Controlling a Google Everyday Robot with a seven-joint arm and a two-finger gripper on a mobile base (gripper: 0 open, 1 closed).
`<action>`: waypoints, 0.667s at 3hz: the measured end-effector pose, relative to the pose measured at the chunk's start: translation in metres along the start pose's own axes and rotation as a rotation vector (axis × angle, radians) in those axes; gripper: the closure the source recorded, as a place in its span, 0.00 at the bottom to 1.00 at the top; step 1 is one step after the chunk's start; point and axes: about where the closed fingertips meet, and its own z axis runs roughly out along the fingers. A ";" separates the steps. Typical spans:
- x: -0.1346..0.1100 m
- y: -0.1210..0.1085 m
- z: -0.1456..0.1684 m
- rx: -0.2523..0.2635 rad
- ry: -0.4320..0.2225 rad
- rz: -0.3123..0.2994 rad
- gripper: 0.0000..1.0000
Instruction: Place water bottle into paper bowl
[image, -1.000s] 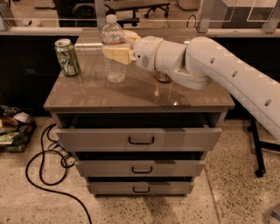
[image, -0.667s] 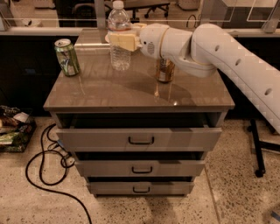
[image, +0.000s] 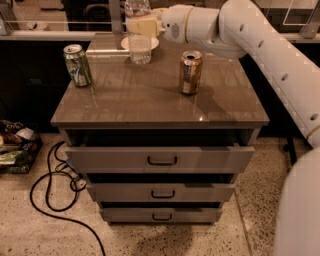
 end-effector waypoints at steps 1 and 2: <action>0.019 -0.026 0.032 -0.060 0.046 0.045 1.00; 0.017 -0.049 0.052 -0.068 0.046 0.070 1.00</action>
Offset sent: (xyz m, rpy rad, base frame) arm 0.1252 0.0137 0.0127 0.0172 0.0845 0.0518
